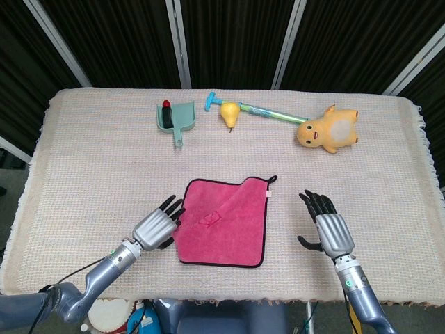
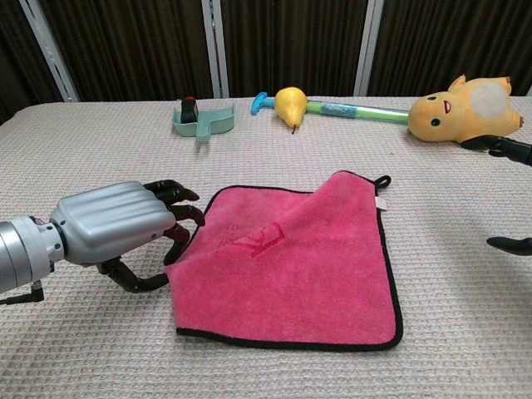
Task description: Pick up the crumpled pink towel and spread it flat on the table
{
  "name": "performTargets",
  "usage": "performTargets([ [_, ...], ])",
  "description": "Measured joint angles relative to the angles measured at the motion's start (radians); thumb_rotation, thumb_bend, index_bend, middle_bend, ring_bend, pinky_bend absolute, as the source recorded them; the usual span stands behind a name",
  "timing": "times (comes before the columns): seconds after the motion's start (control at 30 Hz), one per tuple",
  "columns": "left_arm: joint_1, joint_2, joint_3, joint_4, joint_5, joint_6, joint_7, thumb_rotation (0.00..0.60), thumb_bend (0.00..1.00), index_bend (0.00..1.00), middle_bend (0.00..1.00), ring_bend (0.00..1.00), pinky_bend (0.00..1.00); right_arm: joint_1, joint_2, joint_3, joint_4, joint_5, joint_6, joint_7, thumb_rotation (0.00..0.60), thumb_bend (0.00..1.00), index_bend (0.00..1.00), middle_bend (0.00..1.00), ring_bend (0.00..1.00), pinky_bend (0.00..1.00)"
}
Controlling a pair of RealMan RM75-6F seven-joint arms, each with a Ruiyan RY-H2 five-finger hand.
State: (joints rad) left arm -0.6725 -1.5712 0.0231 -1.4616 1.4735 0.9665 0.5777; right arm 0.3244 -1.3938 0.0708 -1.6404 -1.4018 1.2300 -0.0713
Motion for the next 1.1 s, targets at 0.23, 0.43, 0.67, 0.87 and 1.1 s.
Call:
performTargets([
  [0.23,0.001,0.031,-0.007,-0.023,-0.011,0.004,0.017,0.600,0.05,0.08,0.07,0.00,0.01,-0.002,0.001,0.000,0.002,-0.002,0.003,0.007,0.600,0.28,0.00,0.00,0.00,0.00],
  [0.43,0.001,0.066,-0.020,-0.048,-0.041,0.002,0.040,0.600,0.27,0.04,0.05,0.00,0.01,-0.003,0.003,0.000,0.002,-0.004,0.002,0.014,0.600,0.28,0.00,0.00,0.00,0.00],
  [0.67,-0.011,0.082,-0.046,-0.061,-0.097,-0.018,0.074,0.600,0.59,0.04,0.05,0.00,0.01,0.001,0.004,0.004,0.001,-0.007,0.000,0.016,0.600,0.28,0.00,0.00,0.00,0.00],
  [0.87,-0.050,0.046,-0.078,-0.030,-0.175,-0.062,0.164,0.600,0.64,0.04,0.05,0.00,0.01,0.007,0.006,0.013,-0.004,-0.006,-0.003,0.017,0.600,0.28,0.00,0.00,0.00,0.00],
  [1.1,-0.123,-0.062,-0.116,0.059,-0.298,-0.122,0.288,0.600,0.66,0.05,0.05,0.00,0.01,0.013,0.010,0.021,0.006,0.003,-0.012,0.032,0.600,0.28,0.00,0.00,0.00,0.00],
])
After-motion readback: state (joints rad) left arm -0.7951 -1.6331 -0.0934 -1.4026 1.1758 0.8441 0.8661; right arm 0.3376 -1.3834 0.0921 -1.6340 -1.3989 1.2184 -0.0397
